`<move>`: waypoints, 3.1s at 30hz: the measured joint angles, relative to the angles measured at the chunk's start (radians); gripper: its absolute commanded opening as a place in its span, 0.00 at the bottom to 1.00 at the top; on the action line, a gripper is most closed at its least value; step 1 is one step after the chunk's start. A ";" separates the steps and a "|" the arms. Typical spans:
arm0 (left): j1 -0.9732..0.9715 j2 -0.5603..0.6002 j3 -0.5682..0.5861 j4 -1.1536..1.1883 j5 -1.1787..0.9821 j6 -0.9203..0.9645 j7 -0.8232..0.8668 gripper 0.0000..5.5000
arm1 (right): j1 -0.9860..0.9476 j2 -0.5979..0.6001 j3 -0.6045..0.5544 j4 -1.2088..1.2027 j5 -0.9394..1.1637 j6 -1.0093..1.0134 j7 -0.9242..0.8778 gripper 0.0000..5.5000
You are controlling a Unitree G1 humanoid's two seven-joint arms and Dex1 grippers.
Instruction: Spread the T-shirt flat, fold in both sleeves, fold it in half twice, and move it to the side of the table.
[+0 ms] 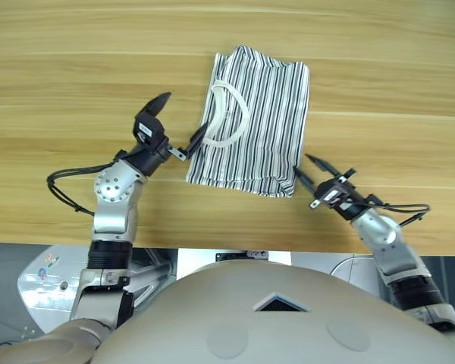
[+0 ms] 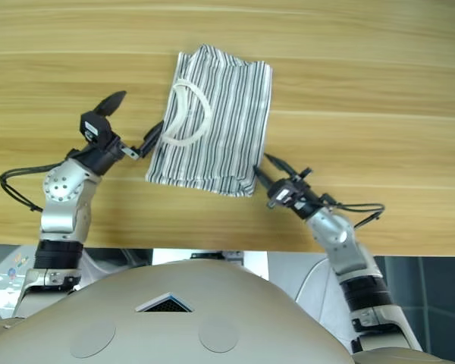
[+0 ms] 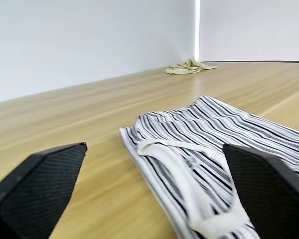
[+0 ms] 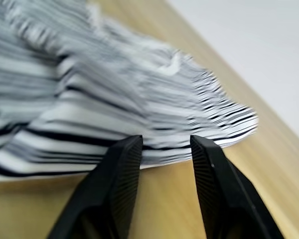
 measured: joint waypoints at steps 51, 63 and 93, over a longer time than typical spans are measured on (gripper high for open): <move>0.063 0.269 -0.001 0.137 0.111 -0.333 -0.230 0.92 | -0.163 -0.061 0.158 -0.009 -0.002 -0.101 0.176 0.32; 0.027 0.500 -0.079 0.192 0.331 -0.554 -0.298 0.92 | 0.151 -0.221 -0.231 -0.275 0.298 -0.092 0.236 0.32; -0.349 0.479 -0.481 0.338 0.460 -0.814 -0.286 0.92 | 0.188 -0.358 -0.063 -0.235 -0.118 -0.163 0.217 0.32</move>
